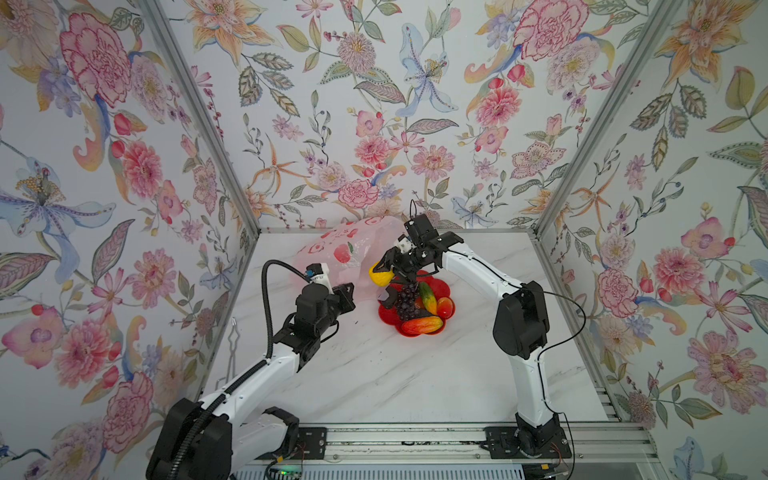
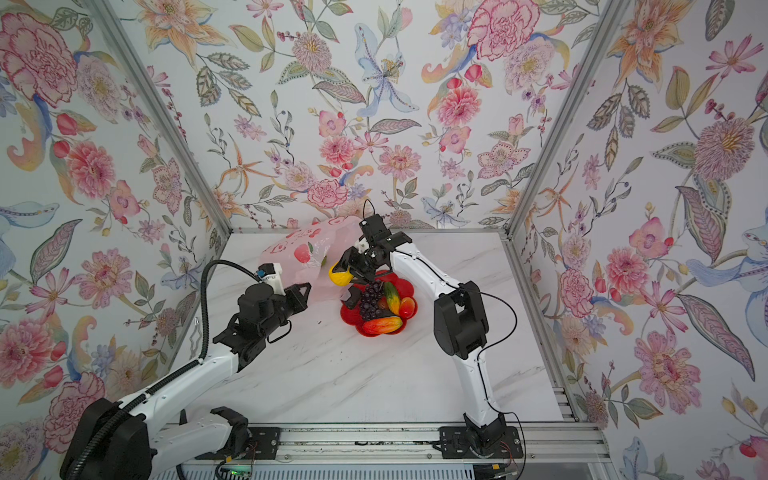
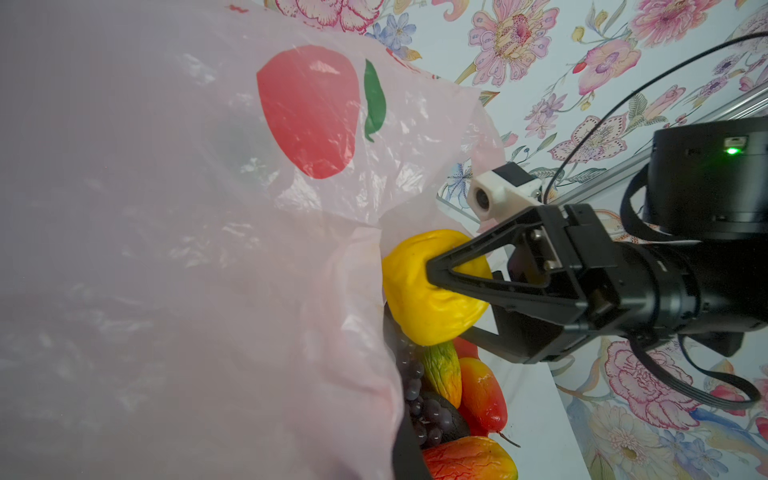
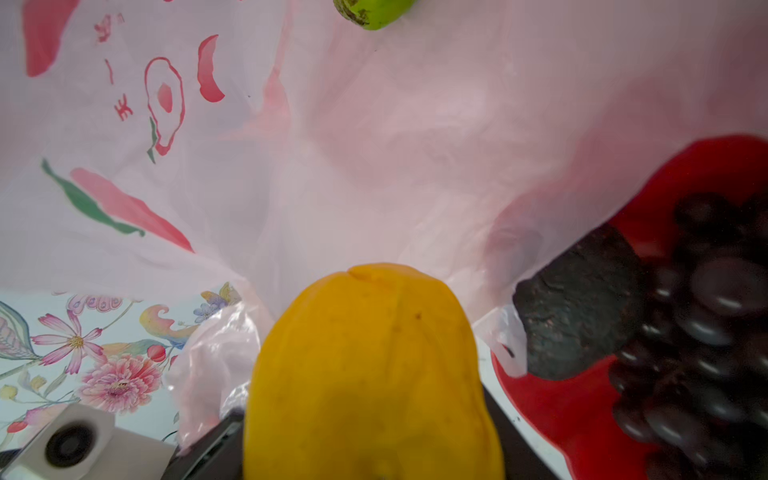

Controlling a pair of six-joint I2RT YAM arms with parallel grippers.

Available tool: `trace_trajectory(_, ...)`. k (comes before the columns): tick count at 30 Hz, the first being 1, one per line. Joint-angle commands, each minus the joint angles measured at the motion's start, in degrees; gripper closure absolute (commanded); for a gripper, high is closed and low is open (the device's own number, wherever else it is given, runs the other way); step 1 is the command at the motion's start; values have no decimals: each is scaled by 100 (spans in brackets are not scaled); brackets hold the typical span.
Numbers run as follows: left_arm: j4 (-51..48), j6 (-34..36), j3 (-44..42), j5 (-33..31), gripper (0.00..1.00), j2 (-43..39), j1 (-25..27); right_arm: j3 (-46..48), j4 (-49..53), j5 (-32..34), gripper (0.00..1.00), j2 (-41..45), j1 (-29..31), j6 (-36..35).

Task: Place the fruits into the plastic bag
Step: 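Lift the yellow fruit with the right gripper into the bag mouth, then open the right gripper inside the bag to drop the yellow fruit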

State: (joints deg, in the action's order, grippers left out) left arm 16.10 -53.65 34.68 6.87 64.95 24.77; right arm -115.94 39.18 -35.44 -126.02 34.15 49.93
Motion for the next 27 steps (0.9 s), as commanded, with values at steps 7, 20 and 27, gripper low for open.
trace_trajectory(7,-18,-36,137,-121,100,-6,57,-846,-65,-172,48,-878,64,166)
trace_trajectory(20,-4,11,198,-37,100,105,54,-1961,-68,-318,42,-1941,153,479)
trace_trajectory(27,-70,56,233,-28,100,107,58,-2312,-667,-647,28,-2296,167,862)
